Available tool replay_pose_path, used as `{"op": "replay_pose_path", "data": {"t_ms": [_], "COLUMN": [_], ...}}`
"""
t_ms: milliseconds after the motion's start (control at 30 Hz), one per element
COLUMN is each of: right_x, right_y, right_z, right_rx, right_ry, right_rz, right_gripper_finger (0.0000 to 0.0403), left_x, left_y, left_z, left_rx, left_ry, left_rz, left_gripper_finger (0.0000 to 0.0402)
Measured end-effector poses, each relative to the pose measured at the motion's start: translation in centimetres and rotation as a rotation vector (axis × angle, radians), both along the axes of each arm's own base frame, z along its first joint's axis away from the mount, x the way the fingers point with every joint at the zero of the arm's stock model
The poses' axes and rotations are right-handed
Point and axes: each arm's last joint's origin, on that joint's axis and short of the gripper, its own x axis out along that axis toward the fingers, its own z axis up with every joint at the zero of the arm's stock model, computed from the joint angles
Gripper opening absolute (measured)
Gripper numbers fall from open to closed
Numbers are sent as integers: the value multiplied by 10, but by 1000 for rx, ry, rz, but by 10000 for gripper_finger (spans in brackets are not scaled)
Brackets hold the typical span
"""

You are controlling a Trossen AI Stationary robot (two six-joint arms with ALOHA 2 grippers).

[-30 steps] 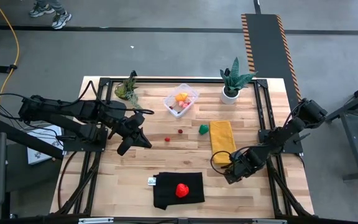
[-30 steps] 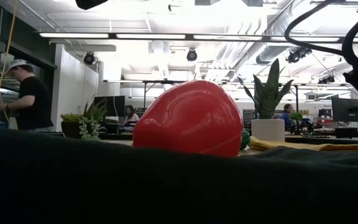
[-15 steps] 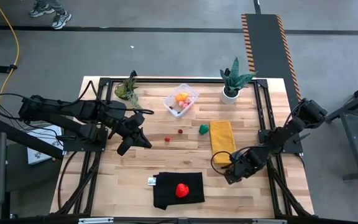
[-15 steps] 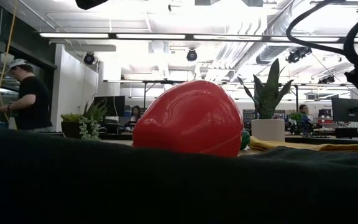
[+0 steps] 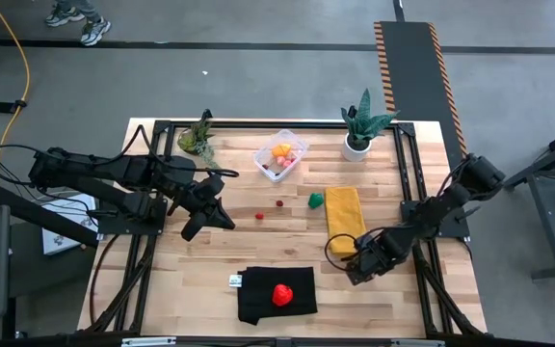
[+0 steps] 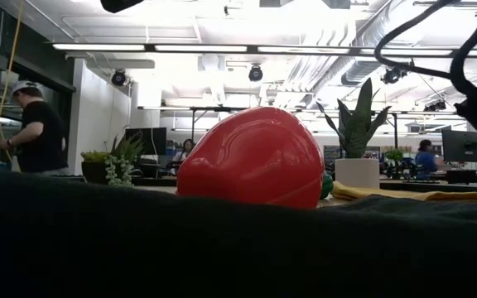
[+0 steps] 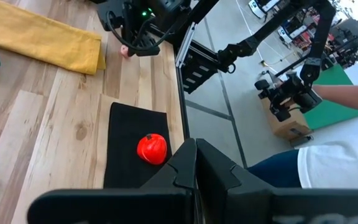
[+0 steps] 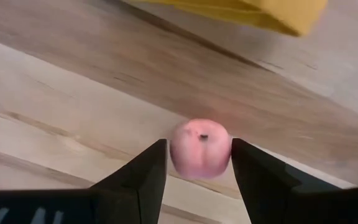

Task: Pick and placing Produce into tupperware
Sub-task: Put the pink peach into the transparent bin

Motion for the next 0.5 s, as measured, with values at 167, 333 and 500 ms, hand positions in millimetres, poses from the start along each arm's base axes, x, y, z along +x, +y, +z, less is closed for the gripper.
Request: {"op": "replay_pose_path", "data": {"t_ms": [167,333,500], "right_x": [1,2,2], "right_y": [1,2,2], "right_z": [-6,-8,-8], "right_rx": [-10,-9,-13], "right_ry": [21,20,18], "right_rz": [1,3,2], "right_gripper_finger": [171,171,157], "left_x": [0,0,0], "left_y": [0,0,0], "left_z": [0,0,0], "left_rx": [-4,-8,-8], "left_ry": [1,2,2], "left_rz": [-4,-5,-6], "left_gripper_finger": [1,1,1]}}
